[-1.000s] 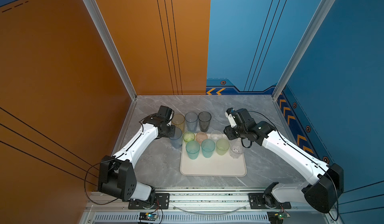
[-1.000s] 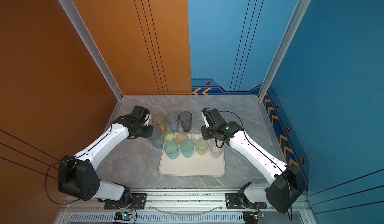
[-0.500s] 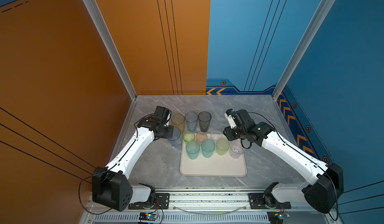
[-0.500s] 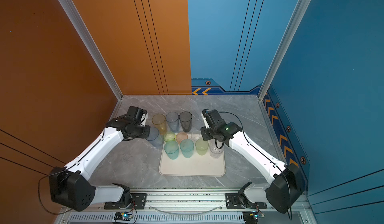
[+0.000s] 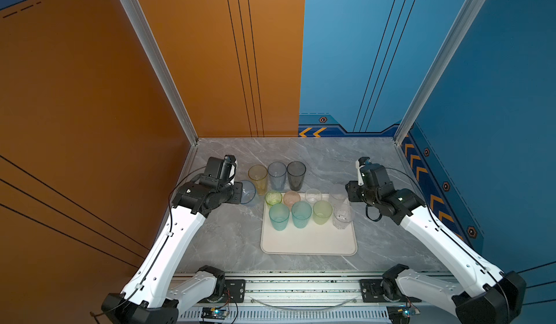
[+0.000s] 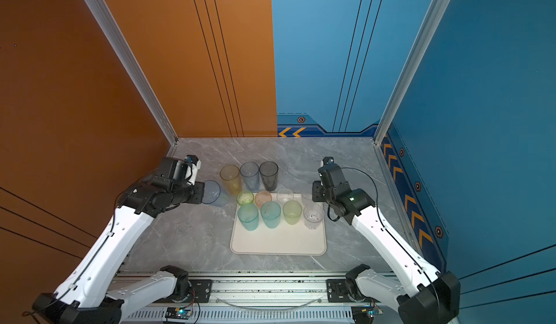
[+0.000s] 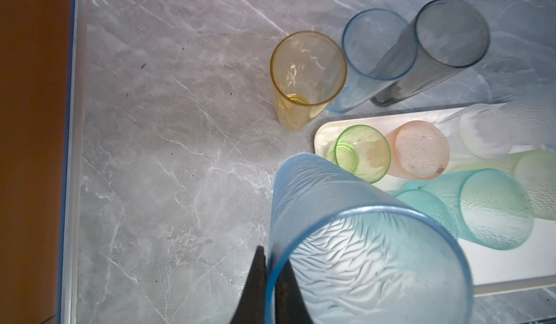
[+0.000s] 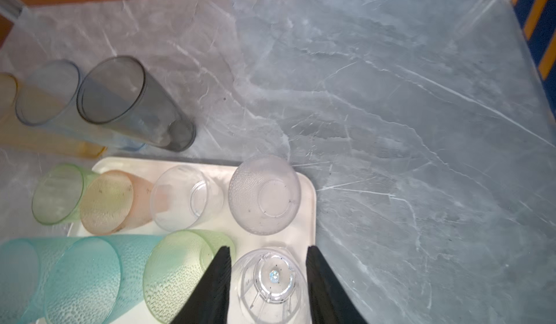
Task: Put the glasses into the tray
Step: 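Lift the light blue cup with the left gripper while the right arm moves aside, then carry the light blue cup across and lower it upright onto the tray's far corner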
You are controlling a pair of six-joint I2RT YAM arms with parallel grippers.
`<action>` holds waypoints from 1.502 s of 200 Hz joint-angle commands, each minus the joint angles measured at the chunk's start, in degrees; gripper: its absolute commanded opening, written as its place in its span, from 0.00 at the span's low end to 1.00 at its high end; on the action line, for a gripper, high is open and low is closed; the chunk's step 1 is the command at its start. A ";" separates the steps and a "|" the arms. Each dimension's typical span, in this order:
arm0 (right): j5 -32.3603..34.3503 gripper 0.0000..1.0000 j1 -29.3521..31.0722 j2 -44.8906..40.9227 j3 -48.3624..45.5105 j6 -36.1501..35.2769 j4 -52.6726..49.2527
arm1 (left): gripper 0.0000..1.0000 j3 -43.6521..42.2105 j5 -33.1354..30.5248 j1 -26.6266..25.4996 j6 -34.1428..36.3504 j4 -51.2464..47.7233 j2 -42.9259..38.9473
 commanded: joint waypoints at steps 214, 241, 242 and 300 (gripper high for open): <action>-2.09 0.39 -13.16 8.24 6.93 -0.60 -4.16 | 0.00 35.62 -0.85 -53.50 14.88 -3.15 36.00; -6.36 0.39 -17.06 9.79 6.53 -0.42 -2.26 | 0.00 36.04 0.66 -53.63 16.81 -2.70 40.72; -6.49 0.39 -17.20 9.81 6.57 -0.46 -2.14 | 0.00 36.06 0.77 -53.60 16.85 -2.66 40.89; -9.75 0.39 -19.89 13.39 7.27 -1.47 -0.45 | 0.00 40.47 5.43 -52.10 19.20 -1.16 49.56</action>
